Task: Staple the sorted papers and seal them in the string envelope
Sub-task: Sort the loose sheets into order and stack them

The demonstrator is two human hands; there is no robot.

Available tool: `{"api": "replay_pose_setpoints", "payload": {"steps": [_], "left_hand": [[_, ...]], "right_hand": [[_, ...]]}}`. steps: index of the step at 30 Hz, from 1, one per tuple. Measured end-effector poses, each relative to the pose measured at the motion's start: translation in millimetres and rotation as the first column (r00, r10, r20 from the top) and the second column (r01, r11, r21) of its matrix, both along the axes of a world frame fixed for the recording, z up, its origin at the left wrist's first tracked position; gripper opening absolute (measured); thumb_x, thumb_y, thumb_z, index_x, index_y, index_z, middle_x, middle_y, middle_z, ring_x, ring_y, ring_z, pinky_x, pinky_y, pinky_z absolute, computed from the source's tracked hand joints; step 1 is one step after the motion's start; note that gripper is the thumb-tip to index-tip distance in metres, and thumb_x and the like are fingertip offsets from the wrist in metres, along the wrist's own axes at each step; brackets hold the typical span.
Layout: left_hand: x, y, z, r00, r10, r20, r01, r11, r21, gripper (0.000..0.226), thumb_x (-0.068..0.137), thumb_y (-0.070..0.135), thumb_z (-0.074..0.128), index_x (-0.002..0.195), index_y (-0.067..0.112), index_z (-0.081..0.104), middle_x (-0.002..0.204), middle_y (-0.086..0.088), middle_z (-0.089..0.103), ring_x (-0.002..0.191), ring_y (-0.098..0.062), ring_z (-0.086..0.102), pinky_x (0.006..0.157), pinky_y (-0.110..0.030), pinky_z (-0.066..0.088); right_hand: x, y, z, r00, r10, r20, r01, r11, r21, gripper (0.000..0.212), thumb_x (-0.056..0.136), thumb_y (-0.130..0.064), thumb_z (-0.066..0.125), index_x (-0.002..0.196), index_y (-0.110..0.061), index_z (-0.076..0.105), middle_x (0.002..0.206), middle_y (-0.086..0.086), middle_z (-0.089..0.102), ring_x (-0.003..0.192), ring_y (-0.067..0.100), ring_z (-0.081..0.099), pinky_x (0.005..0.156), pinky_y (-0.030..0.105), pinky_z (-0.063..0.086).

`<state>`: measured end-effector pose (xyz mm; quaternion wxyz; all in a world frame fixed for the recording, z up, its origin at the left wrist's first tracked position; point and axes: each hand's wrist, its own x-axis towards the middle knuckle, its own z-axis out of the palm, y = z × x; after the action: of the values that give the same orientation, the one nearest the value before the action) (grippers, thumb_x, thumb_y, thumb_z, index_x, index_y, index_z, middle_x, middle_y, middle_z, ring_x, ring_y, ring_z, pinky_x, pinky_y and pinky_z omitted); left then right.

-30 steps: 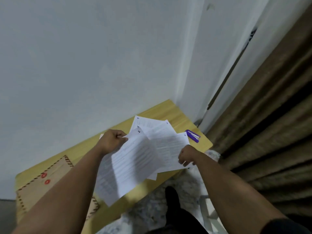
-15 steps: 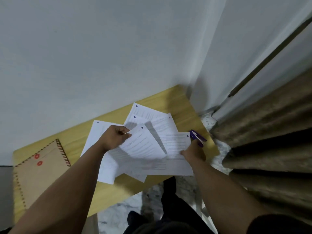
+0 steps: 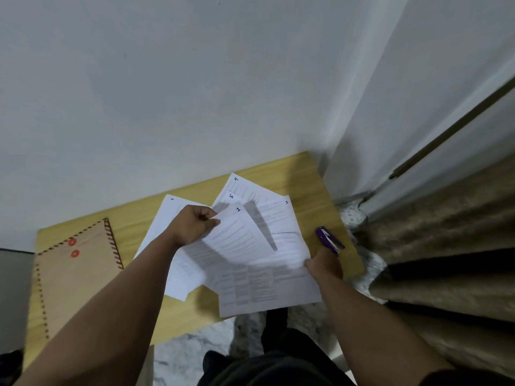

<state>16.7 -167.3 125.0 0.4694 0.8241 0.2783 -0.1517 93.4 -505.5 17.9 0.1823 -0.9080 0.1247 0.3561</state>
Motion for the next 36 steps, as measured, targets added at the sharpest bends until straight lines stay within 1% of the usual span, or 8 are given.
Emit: {"api": "replay_pose_setpoints", "payload": {"steps": [7,12,17,23,26,28,31,36], "left_hand": [[-19,5,1,1.000,0.000,0.021,-0.001,1.000,0.018,0.021,0.094,0.016,0.078,0.073,0.015,0.074,0.071,0.000,0.065,0.068,-0.016,0.054,0.076,-0.030,0.047],[-33,7,5,1.000,0.002,0.013,-0.003,0.998,0.061,0.037,0.094,0.017,0.078,0.061,0.032,0.071,0.061,0.013,0.060,0.060,-0.007,0.050,0.071,-0.026,0.045],[-50,9,5,1.000,0.022,0.007,-0.022,0.999,0.045,0.027,0.094,0.017,0.078,0.069,0.017,0.070,0.061,0.006,0.056,0.060,-0.013,0.046,0.069,-0.027,0.044],[-68,10,6,1.000,0.014,0.006,-0.014,0.998,0.058,0.044,0.094,0.014,0.077,0.057,0.036,0.070,0.054,0.017,0.056,0.052,-0.001,0.046,0.068,-0.024,0.043],[-75,11,7,1.000,0.020,0.014,-0.021,0.999,0.051,0.043,0.095,0.014,0.077,0.057,0.033,0.069,0.055,0.015,0.055,0.053,-0.003,0.045,0.067,-0.023,0.042],[-78,12,7,1.000,0.024,0.013,-0.025,0.999,0.044,0.042,0.095,0.015,0.077,0.057,0.032,0.068,0.055,0.014,0.055,0.053,-0.004,0.045,0.063,-0.022,0.043],[-81,13,6,1.000,0.016,0.025,-0.017,0.998,0.057,0.046,0.096,0.016,0.076,0.055,0.032,0.064,0.052,0.014,0.050,0.051,-0.004,0.041,0.057,-0.015,0.040],[-83,13,4,0.998,0.053,0.023,-0.053,0.998,0.032,0.027,0.095,0.017,0.078,0.070,0.019,0.070,0.057,0.011,0.056,0.054,-0.006,0.045,0.061,-0.018,0.043]], "right_hand": [[-7,9,-4,0.994,-0.004,0.114,-0.002,0.999,0.054,0.070,0.083,-0.029,0.082,0.142,-0.017,0.047,0.140,0.014,0.053,0.125,0.037,0.056,0.091,0.046,0.053],[-7,16,-7,0.989,-0.099,0.111,0.092,0.993,0.072,0.038,0.084,-0.017,0.080,0.119,-0.011,0.067,0.130,0.015,0.062,0.114,0.035,0.063,0.091,0.046,0.058],[-4,18,-6,0.990,-0.121,0.067,0.116,0.991,0.073,0.034,0.082,-0.015,0.082,0.113,-0.011,0.070,0.124,0.014,0.068,0.112,0.035,0.065,0.090,0.043,0.058],[-9,18,-4,0.986,-0.140,0.091,0.136,0.989,0.053,0.035,0.080,-0.015,0.079,0.111,-0.017,0.063,0.124,0.010,0.064,0.113,0.035,0.062,0.098,0.053,0.052],[-4,22,2,0.979,-0.001,0.202,-0.004,1.000,0.024,0.063,0.081,-0.021,0.079,0.136,-0.018,0.048,0.138,0.013,0.054,0.124,0.038,0.056,0.099,0.055,0.051],[4,26,3,0.935,0.194,0.297,-0.205,0.979,0.005,0.061,0.083,-0.024,0.077,0.137,-0.016,0.048,0.135,0.017,0.051,0.120,0.039,0.056,0.094,0.053,0.054],[20,35,5,0.881,0.409,0.239,-0.414,0.910,-0.032,0.066,0.087,-0.029,0.075,0.146,-0.022,0.045,0.137,0.017,0.045,0.125,0.038,0.052,0.101,0.051,0.051],[31,43,4,0.903,0.408,0.132,-0.399,0.913,-0.087,0.059,0.084,-0.030,0.077,0.138,-0.020,0.054,0.139,0.015,0.045,0.127,0.035,0.051,0.104,0.048,0.050]]}}
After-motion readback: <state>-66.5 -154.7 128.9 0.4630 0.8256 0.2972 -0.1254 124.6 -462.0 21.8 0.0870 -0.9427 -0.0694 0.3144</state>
